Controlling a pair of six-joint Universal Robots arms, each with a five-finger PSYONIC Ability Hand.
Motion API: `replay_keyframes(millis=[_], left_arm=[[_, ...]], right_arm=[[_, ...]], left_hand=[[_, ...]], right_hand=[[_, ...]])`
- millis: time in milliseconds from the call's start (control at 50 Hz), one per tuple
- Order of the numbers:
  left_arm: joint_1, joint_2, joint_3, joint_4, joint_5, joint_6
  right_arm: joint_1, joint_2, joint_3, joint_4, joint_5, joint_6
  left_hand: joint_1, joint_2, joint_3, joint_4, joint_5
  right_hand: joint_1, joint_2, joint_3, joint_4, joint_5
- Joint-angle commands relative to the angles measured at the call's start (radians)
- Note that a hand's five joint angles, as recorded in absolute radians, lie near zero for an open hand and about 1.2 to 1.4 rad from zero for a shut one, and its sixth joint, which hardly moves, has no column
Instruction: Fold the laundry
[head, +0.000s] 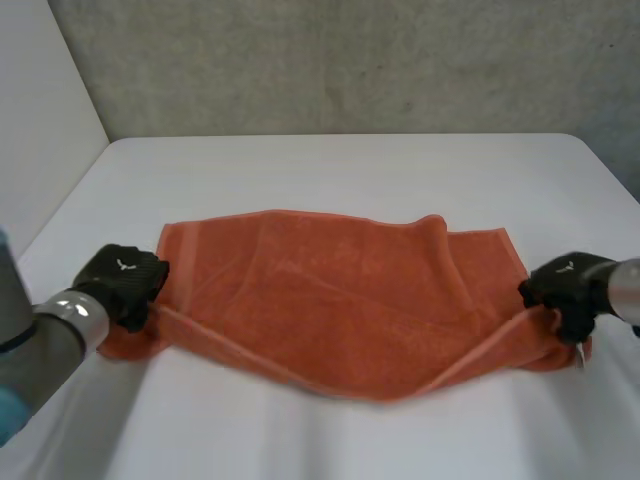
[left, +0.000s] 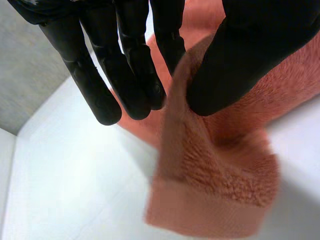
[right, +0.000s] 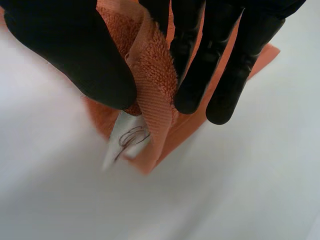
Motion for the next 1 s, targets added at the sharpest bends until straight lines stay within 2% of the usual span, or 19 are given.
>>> replay_keyframes(millis=[20,60,120,140,220,240,260,320,420,500,540,560,640,780,880,1000], left_arm=[[-0.028,-0.16,0.403,0.081,-0.017,-0.014],[-0.045,-0.16,0.523,0.133,-0.017,-0.023],[-0.065,-0.145,0.693,0.299,-0.027,-0.06],[-0.071,-0.128,0.75,0.391,-0.04,-0.101],[-0.054,-0.052,0.766,0.531,-0.085,-0.21],[-0.053,-0.042,0.758,0.534,-0.088,-0.229],[-0.053,-0.033,0.744,0.533,-0.089,-0.244],[-0.053,-0.009,0.645,0.52,-0.088,-0.287],[-0.04,-0.012,0.453,0.522,-0.086,-0.292],[-0.02,-0.016,0.294,0.529,-0.082,-0.293],[-0.016,-0.033,0.224,0.531,-0.077,-0.295],[-0.016,-0.042,0.205,0.531,-0.074,-0.293],[-0.017,-0.122,0.142,0.536,-0.045,-0.289],[-0.019,-0.203,0.071,0.513,-0.043,-0.266],[-0.019,-0.185,0.013,0.444,-0.043,-0.18],[-0.017,-0.059,-0.062,0.301,-0.054,-0.072]], right_arm=[[0.06,0.105,-0.398,-0.182,0.049,0.245],[0.063,0.103,-0.537,-0.285,0.054,0.342],[0.061,0.099,-0.655,-0.458,0.06,0.501],[0.063,0.09,-0.666,-0.504,0.06,0.542],[0.053,-0.037,-0.605,-0.719,0.057,0.71],[0.053,-0.038,-0.604,-0.72,0.057,0.71],[0.049,-0.121,-0.5,-0.806,0.035,0.762],[0.047,-0.17,-0.401,-0.848,0.012,0.77],[0.047,-0.159,-0.244,-0.806,-0.109,0.742],[0.049,-0.095,-0.174,-0.726,-0.156,0.645],[0.049,-0.076,-0.163,-0.709,-0.158,0.62],[0.058,-0.015,-0.137,-0.671,-0.158,0.535],[0.055,0.082,-0.112,-0.623,-0.154,0.395],[0.05,0.209,-0.109,-0.563,-0.141,0.316],[0.046,0.217,-0.107,-0.496,-0.1,0.313],[0.041,0.156,-0.095,-0.362,-0.052,0.296]], left_hand=[[0.279,0.198,0.205,0.2,0.253],[0.279,0.198,0.205,0.2,0.253],[0.279,0.198,0.205,0.2,0.253],[0.279,0.198,0.205,0.2,0.253],[0.279,0.198,0.205,0.2,0.253],[0.279,0.198,0.205,0.2,0.253],[0.279,0.198,0.205,0.2,0.253],[0.279,0.198,0.205,0.2,0.253],[0.279,0.198,0.205,0.2,0.253],[0.279,0.198,0.205,0.2,0.253],[0.279,0.198,0.205,0.2,0.253],[0.279,0.198,0.205,0.2,0.253],[0.279,0.198,0.205,0.2,0.253],[0.279,0.198,0.205,0.2,0.253],[0.279,0.198,0.205,0.2,0.253],[0.279,0.198,0.205,0.2,0.253]], right_hand=[[0.44,0.214,0.209,0.204,0.231],[0.44,0.214,0.209,0.204,0.231],[0.44,0.214,0.209,0.204,0.231],[0.44,0.214,0.209,0.204,0.231],[0.44,0.214,0.209,0.204,0.231],[0.44,0.214,0.209,0.204,0.231],[0.44,0.214,0.209,0.204,0.231],[0.44,0.214,0.209,0.204,0.231],[0.44,0.214,0.209,0.204,0.231],[0.44,0.214,0.209,0.204,0.231],[0.44,0.214,0.209,0.204,0.231],[0.44,0.214,0.209,0.204,0.231],[0.44,0.214,0.209,0.204,0.231],[0.44,0.214,0.209,0.204,0.231],[0.44,0.214,0.209,0.204,0.231],[0.44,0.214,0.209,0.204,0.231]])
